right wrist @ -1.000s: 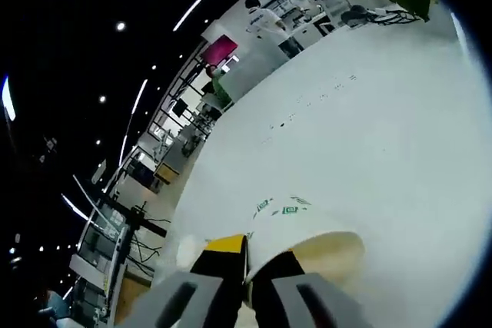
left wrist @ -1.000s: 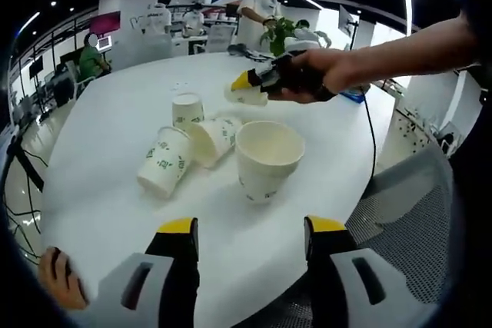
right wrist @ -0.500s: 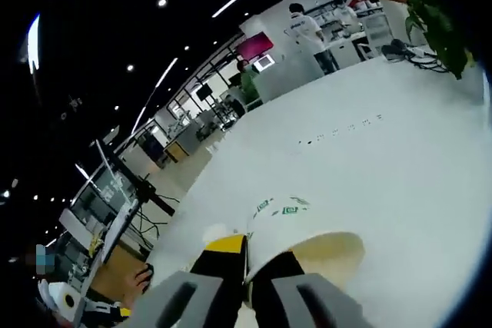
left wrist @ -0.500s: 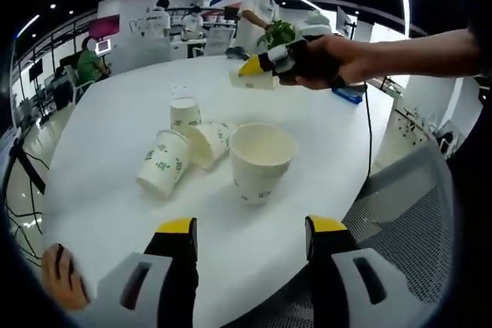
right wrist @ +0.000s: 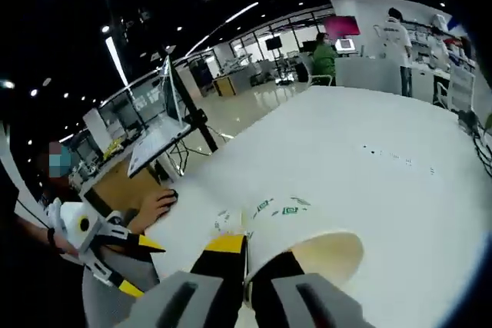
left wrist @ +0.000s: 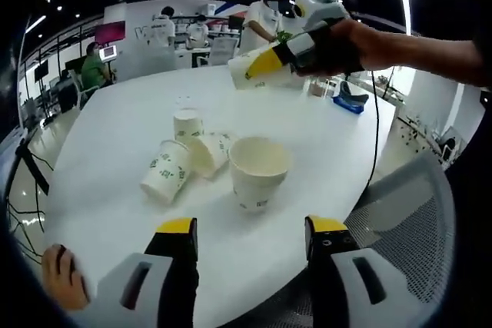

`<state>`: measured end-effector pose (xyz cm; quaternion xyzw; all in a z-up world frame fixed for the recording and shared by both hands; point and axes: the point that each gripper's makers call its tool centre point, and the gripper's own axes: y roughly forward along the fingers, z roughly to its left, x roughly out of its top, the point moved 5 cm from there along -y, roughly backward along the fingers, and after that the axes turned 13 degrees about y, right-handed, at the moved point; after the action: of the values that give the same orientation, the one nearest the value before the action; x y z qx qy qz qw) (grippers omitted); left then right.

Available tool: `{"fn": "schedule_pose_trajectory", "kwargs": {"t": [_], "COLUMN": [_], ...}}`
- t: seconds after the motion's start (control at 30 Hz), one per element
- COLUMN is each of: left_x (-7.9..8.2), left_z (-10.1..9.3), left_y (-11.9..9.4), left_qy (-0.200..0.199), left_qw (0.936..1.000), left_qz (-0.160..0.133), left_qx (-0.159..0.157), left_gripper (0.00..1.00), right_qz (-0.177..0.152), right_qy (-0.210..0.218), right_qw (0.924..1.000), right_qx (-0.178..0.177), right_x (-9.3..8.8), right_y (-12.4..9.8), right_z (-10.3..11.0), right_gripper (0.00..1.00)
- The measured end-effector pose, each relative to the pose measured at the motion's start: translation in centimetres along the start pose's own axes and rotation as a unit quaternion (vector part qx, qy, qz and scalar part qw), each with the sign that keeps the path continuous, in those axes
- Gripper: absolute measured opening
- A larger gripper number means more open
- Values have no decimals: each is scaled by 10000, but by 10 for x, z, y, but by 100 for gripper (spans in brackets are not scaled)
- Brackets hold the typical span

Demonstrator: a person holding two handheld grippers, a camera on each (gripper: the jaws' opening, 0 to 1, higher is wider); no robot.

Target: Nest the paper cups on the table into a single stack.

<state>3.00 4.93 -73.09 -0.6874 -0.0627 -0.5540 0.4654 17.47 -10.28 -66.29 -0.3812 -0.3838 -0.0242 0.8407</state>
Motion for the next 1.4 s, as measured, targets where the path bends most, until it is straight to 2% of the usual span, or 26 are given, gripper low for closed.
{"fn": "schedule_pose_trajectory", "kwargs": {"t": [0.03, 0.17, 0.3, 0.43, 0.67, 0.9, 1.3, 1.4], "left_x": [0, 0, 1, 0, 1, 1, 0, 1], "left_z": [-1, -3, -4, -4, -5, -4, -4, -4], "left_y": [-1, -2, -3, -3, -5, -4, -5, -5], "left_qy": [7, 7, 23, 27, 33, 24, 31, 25], "left_qw": [10000, 10000, 10000, 10000, 10000, 10000, 9999, 9999], "left_qz": [-2, -8, -10, -26, -48, -76, -74, -89], "left_qx": [0, -21, -38, -32, -39, -49, -69, -72], "left_gripper": [55, 55, 55, 55, 55, 54, 54, 54], "right_qz": [112, 478, 903, 1333, 1683, 2162, 2691, 2792], "right_qy": [-247, -720, -1209, -1669, -1924, -2301, -2509, -2564], "right_qw": [9996, 9962, 9885, 9768, 9665, 9486, 9296, 9252], "right_qx": [-40, -43, 63, 127, 206, 227, 203, 181], "right_x": [-1, -11, -21, -31, -44, -53, -64, -71], "right_y": [1, 4, 8, 11, 12, 17, 26, 25], "right_z": [2, 19, 33, 42, 61, 64, 64, 70], "right_gripper": [0, 0, 0, 0, 0, 0, 0, 0]}}
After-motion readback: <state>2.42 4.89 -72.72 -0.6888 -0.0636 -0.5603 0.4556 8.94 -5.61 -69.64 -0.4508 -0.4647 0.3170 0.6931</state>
